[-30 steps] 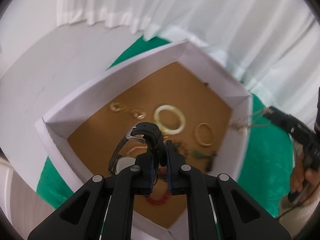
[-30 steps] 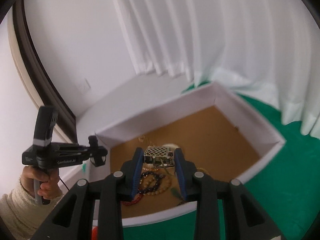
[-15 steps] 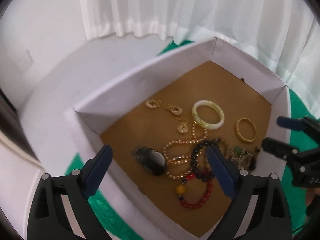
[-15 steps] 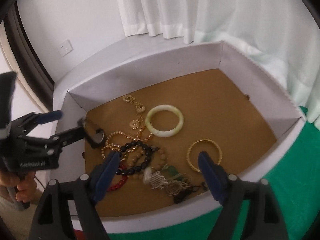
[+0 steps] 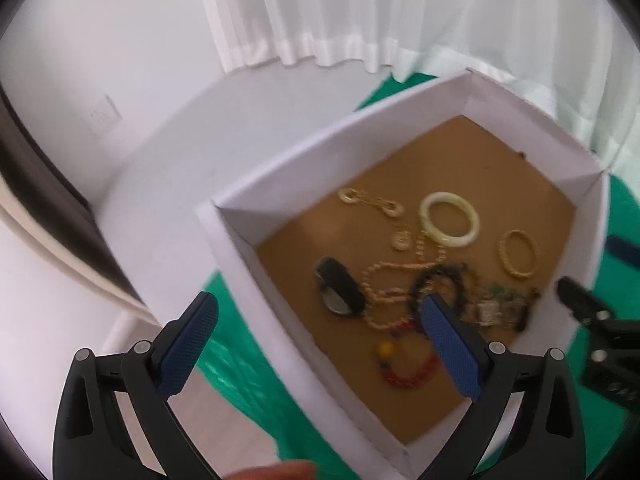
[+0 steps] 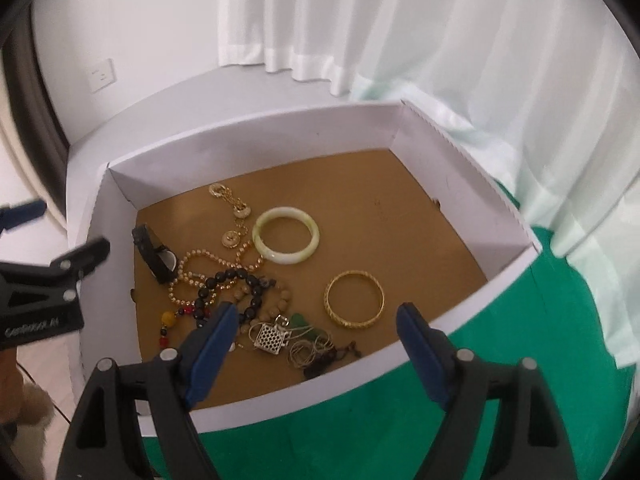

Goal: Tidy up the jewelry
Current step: 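Withdraw both tools from the white box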

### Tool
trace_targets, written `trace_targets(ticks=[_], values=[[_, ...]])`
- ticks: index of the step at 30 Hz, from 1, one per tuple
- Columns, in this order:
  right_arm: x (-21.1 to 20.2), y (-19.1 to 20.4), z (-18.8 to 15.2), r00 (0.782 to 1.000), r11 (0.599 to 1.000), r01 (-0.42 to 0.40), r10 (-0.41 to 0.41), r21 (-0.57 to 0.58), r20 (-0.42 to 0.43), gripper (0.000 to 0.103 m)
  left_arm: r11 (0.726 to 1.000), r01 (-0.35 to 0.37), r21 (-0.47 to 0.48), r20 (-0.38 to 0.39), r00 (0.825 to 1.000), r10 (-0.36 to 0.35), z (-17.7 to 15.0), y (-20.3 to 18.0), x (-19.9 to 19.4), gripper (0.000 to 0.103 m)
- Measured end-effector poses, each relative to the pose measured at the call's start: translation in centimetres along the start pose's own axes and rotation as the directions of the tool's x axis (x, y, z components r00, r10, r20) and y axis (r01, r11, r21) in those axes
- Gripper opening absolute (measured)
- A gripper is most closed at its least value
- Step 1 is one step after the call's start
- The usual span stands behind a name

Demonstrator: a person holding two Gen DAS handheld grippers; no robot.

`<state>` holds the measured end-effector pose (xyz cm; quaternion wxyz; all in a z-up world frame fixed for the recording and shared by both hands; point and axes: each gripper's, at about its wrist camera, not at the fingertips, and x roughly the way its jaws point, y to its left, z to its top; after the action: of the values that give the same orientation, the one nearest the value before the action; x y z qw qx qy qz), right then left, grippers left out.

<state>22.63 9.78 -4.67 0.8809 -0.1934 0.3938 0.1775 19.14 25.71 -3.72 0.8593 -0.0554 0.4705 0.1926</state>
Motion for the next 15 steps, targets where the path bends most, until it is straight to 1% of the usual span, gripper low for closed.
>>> trace_targets(ticks=[1,3,5,10,13,15], values=[[0.0,-0.1,0.1,1.000,1.000,-0.008,0.008,0.015,-0.007,0.083,1.000,0.023,-0.018,-0.001,1.000,-0.023,0.1,0.1,-0.2,0.101],[0.2,-0.1,0.3,1.000,0.999,-0.013,0.014,0.029,-0.013,0.083,0.999,0.042,-0.034,-0.001,0.999,-0.042,0.2,0.2,-0.5,0.101],[0.2,-0.2,0.4,1.000,0.999,0.003,-0.002,0.033,-0.012,0.083,0.997,0.065,-0.051,-0.004,0.998,-0.065,0.2,0.2,-0.8,0.101],[0.7,-1.0,0.3,1.000,0.999,0.019,-0.018,0.048,-0.014,0.083,0.991,0.091,-0.093,-0.002,0.996,-0.092,0.2,0.4,-0.4,0.102],[0.7,-1.1,0.2,1.000,0.999,0.014,-0.013,0.051,-0.012,0.083,0.981,0.155,-0.118,0.003,0.988,-0.155,0.1,0.4,0.0,0.102],[0.7,-1.1,0.1,1.000,0.999,0.011,-0.010,0.050,-0.008,0.083,0.980,0.156,-0.121,0.019,0.988,-0.155,-0.1,0.2,-0.1,0.102]])
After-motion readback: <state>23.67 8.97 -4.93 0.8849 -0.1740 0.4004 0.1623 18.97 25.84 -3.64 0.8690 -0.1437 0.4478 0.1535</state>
